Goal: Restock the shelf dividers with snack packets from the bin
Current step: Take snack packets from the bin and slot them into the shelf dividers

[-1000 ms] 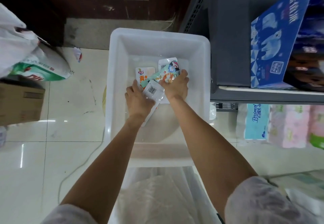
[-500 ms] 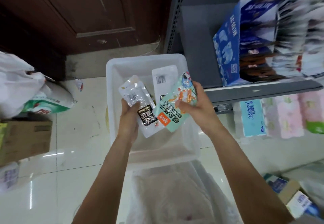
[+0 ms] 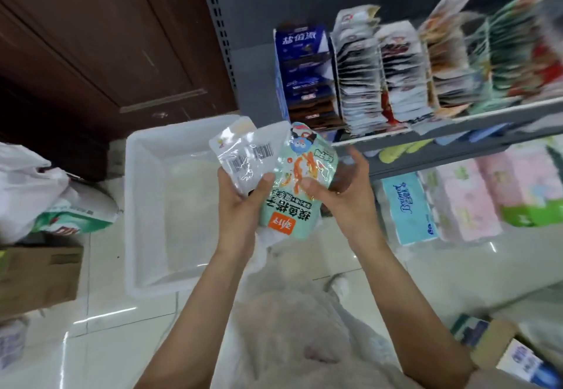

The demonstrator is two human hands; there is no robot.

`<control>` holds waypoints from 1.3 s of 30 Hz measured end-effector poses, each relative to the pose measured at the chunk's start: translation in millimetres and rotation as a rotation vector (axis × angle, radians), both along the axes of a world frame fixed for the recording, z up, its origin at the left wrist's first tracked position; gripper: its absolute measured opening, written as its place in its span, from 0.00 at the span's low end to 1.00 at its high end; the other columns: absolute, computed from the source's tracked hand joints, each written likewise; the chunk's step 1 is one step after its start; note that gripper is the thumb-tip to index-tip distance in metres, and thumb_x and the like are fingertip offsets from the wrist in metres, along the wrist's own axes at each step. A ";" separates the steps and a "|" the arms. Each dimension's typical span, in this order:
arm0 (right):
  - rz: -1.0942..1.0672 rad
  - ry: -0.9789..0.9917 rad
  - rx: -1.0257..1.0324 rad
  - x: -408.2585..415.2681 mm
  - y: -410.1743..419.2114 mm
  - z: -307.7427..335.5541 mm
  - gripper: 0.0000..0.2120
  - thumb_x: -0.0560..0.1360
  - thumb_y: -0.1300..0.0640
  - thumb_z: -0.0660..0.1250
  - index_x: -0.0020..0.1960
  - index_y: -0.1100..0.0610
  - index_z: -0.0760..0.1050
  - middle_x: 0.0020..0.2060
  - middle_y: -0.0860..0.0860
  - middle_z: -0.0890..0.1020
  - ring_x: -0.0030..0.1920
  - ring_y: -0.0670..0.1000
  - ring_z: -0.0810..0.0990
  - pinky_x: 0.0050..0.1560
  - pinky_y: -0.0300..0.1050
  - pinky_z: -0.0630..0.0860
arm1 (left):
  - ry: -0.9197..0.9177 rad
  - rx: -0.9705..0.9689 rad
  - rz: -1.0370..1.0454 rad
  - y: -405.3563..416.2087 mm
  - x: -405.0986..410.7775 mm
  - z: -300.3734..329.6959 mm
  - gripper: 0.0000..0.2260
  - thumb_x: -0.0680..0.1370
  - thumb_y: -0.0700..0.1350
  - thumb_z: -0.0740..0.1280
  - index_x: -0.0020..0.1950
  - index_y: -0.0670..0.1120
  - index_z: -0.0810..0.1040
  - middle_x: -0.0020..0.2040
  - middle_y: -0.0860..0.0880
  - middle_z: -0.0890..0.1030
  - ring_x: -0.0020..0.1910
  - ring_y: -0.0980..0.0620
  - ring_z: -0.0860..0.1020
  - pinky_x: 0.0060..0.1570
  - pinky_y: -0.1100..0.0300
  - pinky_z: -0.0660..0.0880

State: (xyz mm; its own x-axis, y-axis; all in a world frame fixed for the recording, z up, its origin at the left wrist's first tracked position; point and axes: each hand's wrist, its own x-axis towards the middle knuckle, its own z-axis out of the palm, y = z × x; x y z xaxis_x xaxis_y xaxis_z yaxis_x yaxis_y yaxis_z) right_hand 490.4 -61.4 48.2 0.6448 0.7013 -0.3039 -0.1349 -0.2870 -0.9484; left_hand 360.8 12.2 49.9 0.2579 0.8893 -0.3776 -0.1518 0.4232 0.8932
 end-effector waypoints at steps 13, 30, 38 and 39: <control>-0.455 0.205 0.287 145.4 -131.1 20.9 0.06 0.75 0.65 0.66 0.48 0.56 0.75 0.42 0.48 0.84 0.42 0.46 0.83 0.38 0.39 0.79 | -0.054 0.100 0.033 -110.7 167.7 30.3 0.20 0.76 0.34 0.67 0.63 0.51 0.67 0.58 0.53 0.80 0.57 0.54 0.79 0.56 0.54 0.77; -0.349 -0.646 0.263 415.1 -61.7 120.8 0.08 0.80 0.60 0.62 0.46 0.48 0.72 0.36 0.38 0.80 0.40 0.34 0.77 0.42 0.30 0.72 | 0.135 0.280 -0.240 -4.2 332.0 63.6 0.19 0.72 0.43 0.74 0.60 0.54 0.75 0.54 0.57 0.82 0.54 0.54 0.80 0.58 0.45 0.75; -0.044 -0.737 0.157 507.2 49.8 87.2 0.11 0.80 0.65 0.57 0.61 0.65 0.71 0.44 0.47 0.77 0.43 0.39 0.75 0.45 0.30 0.70 | 0.170 0.283 -0.153 11.4 352.5 61.1 0.15 0.73 0.40 0.72 0.52 0.59 0.75 0.53 0.56 0.82 0.54 0.54 0.80 0.58 0.47 0.76; -0.013 -0.703 0.128 512.5 57.5 81.4 0.11 0.80 0.66 0.57 0.60 0.64 0.71 0.42 0.46 0.77 0.40 0.36 0.75 0.42 0.30 0.71 | 0.163 0.280 -0.136 12.0 354.3 59.1 0.15 0.73 0.40 0.72 0.51 0.59 0.76 0.53 0.56 0.82 0.54 0.55 0.80 0.58 0.48 0.76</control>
